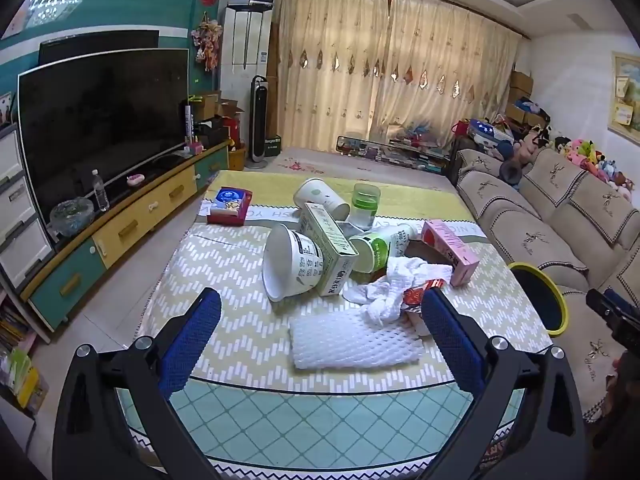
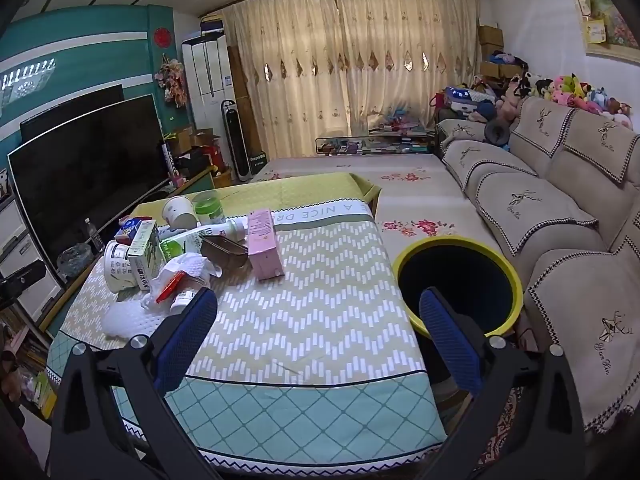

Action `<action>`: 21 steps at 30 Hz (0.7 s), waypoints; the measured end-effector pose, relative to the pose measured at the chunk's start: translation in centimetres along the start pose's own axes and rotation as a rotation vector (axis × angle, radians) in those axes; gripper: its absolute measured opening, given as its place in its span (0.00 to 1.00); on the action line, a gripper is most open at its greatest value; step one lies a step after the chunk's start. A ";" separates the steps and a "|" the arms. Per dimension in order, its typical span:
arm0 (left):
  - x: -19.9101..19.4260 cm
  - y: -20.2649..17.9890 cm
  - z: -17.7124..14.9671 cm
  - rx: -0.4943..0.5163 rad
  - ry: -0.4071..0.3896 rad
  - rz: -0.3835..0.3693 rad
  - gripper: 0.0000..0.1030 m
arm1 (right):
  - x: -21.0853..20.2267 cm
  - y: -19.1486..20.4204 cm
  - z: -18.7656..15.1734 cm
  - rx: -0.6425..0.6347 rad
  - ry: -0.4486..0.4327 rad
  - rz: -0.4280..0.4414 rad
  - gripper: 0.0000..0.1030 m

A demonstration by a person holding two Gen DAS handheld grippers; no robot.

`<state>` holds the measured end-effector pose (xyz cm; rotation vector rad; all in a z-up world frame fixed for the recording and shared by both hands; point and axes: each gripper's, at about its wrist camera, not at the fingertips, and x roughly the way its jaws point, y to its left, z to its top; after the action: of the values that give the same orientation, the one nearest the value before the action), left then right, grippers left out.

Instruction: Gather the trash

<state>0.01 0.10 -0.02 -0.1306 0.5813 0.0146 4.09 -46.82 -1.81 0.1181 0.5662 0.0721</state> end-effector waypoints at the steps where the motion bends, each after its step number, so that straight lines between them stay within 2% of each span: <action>1: 0.0 0.0 0.0 -0.001 0.001 -0.003 0.96 | 0.0 -0.2 0.0 0.003 -0.001 0.001 0.94; 2: 0.2 0.0 0.1 0.005 0.013 0.011 0.96 | 0.3 0.6 -0.1 -0.028 0.008 -0.010 0.94; 9: 0.2 0.2 -0.1 0.006 0.002 0.007 0.96 | 1.6 0.0 -0.3 -0.012 0.020 0.003 0.94; 21: 1.4 -0.3 -0.6 0.013 0.032 0.007 0.96 | 1.9 0.5 -0.6 -0.011 0.031 0.015 0.94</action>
<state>0.92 -0.30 -1.23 -0.1159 0.6134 0.0159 5.35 -46.09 -3.24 0.1108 0.5954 0.0920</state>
